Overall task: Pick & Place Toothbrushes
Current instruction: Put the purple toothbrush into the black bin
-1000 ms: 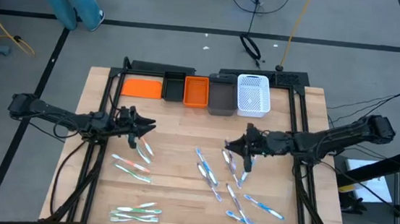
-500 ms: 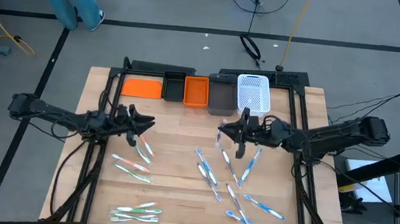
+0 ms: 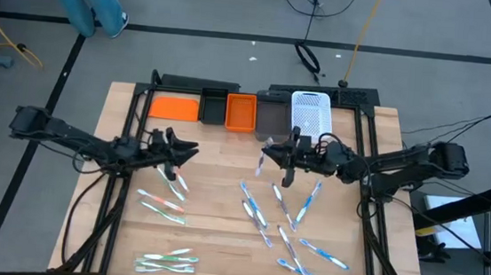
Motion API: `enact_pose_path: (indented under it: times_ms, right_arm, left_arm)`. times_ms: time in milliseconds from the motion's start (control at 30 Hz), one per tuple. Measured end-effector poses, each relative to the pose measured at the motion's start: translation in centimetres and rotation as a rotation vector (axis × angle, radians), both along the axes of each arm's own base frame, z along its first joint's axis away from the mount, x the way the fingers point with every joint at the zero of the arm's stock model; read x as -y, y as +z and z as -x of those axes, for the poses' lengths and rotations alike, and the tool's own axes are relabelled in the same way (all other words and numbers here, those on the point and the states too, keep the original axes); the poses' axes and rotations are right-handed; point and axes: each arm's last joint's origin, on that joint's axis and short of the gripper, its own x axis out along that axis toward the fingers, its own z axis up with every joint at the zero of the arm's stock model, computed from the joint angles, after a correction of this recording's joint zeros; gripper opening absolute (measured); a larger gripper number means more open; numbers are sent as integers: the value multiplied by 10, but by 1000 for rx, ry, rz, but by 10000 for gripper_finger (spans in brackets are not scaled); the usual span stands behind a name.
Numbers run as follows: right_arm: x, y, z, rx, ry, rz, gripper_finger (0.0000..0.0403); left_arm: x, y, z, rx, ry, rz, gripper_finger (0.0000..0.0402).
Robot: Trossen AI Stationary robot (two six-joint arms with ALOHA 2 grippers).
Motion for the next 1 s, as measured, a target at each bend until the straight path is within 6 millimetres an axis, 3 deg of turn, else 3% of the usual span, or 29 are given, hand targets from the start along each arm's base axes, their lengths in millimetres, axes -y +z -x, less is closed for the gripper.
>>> enact_pose_path:
  times_ms: [233,533,833,1000]
  right_arm:
    - [-2,7,-17,4,50,16,19]
    - [-3,12,-21,-2,52,35,19]
    - [-3,12,-20,-8,54,35,20]
    - [-3,10,-21,-22,54,37,20]
  left_arm:
    - [7,16,-48,-103,-30,-92,118]
    - [15,36,-109,-213,-80,-183,118]
    - [12,50,-137,-240,-96,-207,120]
    - [12,52,-138,-217,-152,-207,157]
